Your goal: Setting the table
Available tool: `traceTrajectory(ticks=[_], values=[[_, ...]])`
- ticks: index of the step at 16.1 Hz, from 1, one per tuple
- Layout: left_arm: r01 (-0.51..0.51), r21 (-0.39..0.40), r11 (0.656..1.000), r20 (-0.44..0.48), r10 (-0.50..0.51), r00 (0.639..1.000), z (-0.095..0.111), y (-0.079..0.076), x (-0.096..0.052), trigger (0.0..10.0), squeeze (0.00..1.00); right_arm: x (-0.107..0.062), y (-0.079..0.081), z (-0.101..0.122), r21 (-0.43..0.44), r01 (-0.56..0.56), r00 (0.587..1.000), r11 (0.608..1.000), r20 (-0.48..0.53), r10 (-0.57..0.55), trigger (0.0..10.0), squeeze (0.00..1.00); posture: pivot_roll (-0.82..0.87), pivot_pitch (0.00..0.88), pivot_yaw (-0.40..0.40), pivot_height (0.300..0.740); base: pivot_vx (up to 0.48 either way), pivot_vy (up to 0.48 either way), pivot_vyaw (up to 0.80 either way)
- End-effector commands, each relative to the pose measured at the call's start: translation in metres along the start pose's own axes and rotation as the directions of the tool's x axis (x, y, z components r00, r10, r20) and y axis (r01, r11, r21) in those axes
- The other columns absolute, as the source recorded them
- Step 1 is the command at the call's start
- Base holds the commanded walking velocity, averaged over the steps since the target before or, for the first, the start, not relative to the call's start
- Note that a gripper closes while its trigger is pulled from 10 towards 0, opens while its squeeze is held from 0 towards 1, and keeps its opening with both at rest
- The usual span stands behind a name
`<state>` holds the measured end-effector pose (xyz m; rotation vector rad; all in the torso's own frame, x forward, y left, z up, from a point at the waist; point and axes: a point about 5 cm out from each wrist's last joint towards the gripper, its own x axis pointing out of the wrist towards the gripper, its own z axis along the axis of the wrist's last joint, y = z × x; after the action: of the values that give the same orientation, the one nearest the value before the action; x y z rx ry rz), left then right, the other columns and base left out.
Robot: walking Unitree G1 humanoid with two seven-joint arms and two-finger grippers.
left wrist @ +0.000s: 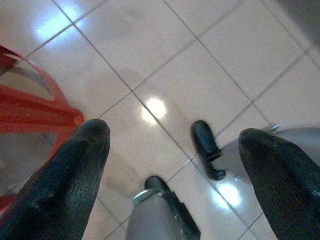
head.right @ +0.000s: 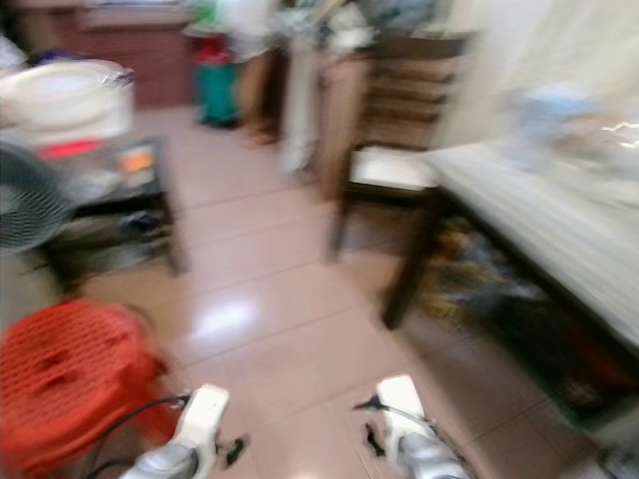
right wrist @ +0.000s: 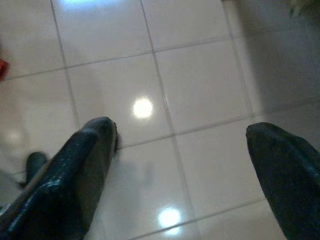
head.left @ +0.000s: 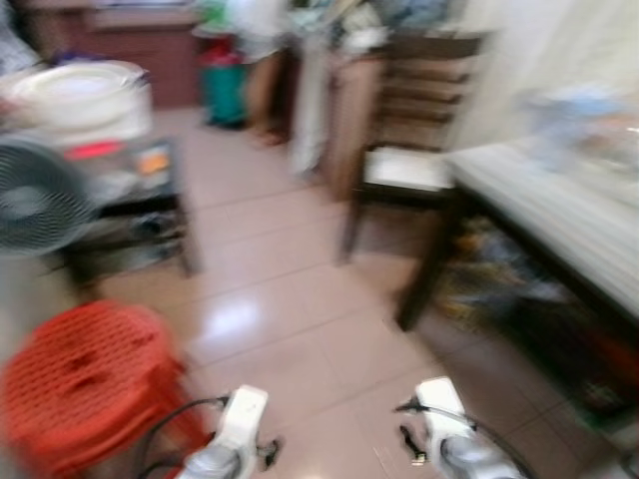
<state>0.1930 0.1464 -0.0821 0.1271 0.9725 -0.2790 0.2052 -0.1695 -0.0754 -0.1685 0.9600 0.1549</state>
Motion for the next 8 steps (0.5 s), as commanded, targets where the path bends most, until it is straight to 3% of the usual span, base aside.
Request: traceTrajectory(ticks=[1, 3, 8], values=[[0.003, 0.011, 1.0, 0.004, -0.003, 1.0, 0.0031, 0.0001, 0.0004, 10.0, 0.0, 0.0004, -0.0006, 0.0032, -0.002, 0.0, 1.0, 1.0, 0.005, 0.0, 10.0, 0.0, -0.17, 0.0, -0.006, 0.74, 0.0, -0.469, -0.59], [0.002, 0.014, 1.0, 0.003, -0.002, 1.0, 0.0029, 0.0006, 0.0003, 10.0, 0.0, 0.0001, -0.0008, 0.0015, 0.001, 0.002, 1.0, 1.0, 0.002, -0.002, 10.0, 0.0, -0.17, 0.0, -0.004, 0.74, 0.0, -0.471, -0.54], [0.018, -0.026, 1.0, 0.017, -0.017, 1.0, 0.0028, 0.0021, -0.0003, 10.0, 0.0, -0.0003, 0.0011, -0.0032, -0.003, 0.0, 1.0, 1.0, -0.008, 0.0, 10.0, 0.0, -0.17, 0.0, 0.001, 0.74, 0.0, 0.0, 0.0]])
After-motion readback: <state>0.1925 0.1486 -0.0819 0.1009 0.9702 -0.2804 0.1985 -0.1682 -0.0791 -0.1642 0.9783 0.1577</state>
